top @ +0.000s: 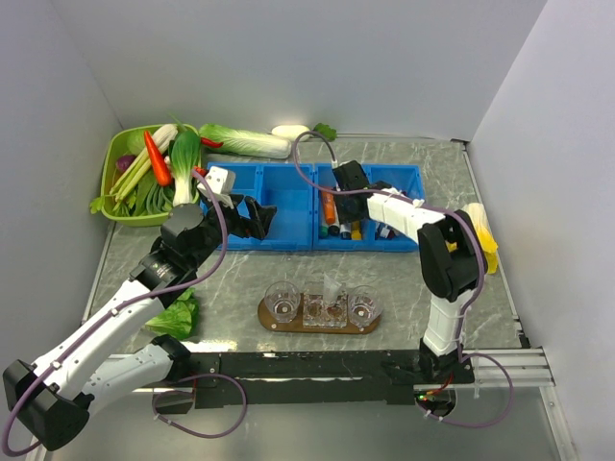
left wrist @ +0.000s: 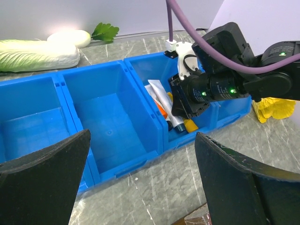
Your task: Prepare toiletry sets of a toothbrush and toothpaste on the tray
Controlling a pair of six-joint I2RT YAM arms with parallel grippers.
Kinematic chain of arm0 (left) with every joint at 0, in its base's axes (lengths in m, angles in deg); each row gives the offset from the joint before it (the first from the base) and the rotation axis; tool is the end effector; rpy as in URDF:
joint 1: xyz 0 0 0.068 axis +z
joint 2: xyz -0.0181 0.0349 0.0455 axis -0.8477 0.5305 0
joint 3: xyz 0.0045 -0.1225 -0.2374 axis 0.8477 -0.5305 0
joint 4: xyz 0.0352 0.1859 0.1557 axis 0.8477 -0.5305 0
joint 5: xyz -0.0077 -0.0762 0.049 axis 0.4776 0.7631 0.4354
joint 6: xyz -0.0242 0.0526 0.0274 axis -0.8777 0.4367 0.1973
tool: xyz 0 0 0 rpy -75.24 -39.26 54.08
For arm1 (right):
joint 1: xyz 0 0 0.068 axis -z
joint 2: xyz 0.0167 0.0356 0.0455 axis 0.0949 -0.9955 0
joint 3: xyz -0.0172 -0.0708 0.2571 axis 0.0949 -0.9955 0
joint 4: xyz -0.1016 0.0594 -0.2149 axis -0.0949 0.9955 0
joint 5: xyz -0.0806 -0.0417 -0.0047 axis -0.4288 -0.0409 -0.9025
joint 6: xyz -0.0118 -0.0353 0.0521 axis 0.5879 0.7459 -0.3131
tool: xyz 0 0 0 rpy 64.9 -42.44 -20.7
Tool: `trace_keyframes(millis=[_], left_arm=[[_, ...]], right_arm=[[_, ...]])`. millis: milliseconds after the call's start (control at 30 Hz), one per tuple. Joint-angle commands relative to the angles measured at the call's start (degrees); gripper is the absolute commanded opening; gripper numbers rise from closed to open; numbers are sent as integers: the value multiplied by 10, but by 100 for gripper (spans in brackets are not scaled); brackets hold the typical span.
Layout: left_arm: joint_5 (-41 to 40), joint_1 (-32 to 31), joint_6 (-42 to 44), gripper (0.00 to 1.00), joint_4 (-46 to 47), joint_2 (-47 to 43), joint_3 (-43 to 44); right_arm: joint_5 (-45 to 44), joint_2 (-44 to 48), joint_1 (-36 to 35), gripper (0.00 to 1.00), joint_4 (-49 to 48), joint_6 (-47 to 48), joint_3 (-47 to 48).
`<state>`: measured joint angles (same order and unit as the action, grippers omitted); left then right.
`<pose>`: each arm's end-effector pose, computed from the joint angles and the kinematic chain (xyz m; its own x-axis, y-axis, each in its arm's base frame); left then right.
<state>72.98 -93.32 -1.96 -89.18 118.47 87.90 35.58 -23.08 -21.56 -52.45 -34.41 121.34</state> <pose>0.1765 -0.1207 0.3518 -0.1941 -0.1951 -0.9614 0.4804 0.8355 -0.2666 0.3561 0.1739 0.1951 -0.7731 -0.2424 -0.5861 -0.2774 0.9602 -0.0312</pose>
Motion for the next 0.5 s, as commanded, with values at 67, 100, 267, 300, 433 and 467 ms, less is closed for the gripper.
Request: trace_keyframes(millis=[67, 100, 267, 300, 433, 467], left_arm=[[7, -5, -4, 97, 17, 0, 6], [7, -5, -4, 97, 17, -1, 6], [7, -6, -4, 97, 18, -1, 5], [7, -6, -4, 97, 18, -1, 6], [6, -6, -4, 97, 18, -1, 5], [6, -6, -3, 97, 17, -1, 5]], right_arm=[[-6, -20, 2, 33, -1, -10, 7], [-6, -22, 2, 34, 1, -12, 9], [-14, -30, 3, 38, 6, -25, 10], [-15, -32, 2, 38, 6, -29, 9], [-24, -40, 2, 41, 11, -36, 10], [-28, -44, 2, 41, 12, -38, 11]])
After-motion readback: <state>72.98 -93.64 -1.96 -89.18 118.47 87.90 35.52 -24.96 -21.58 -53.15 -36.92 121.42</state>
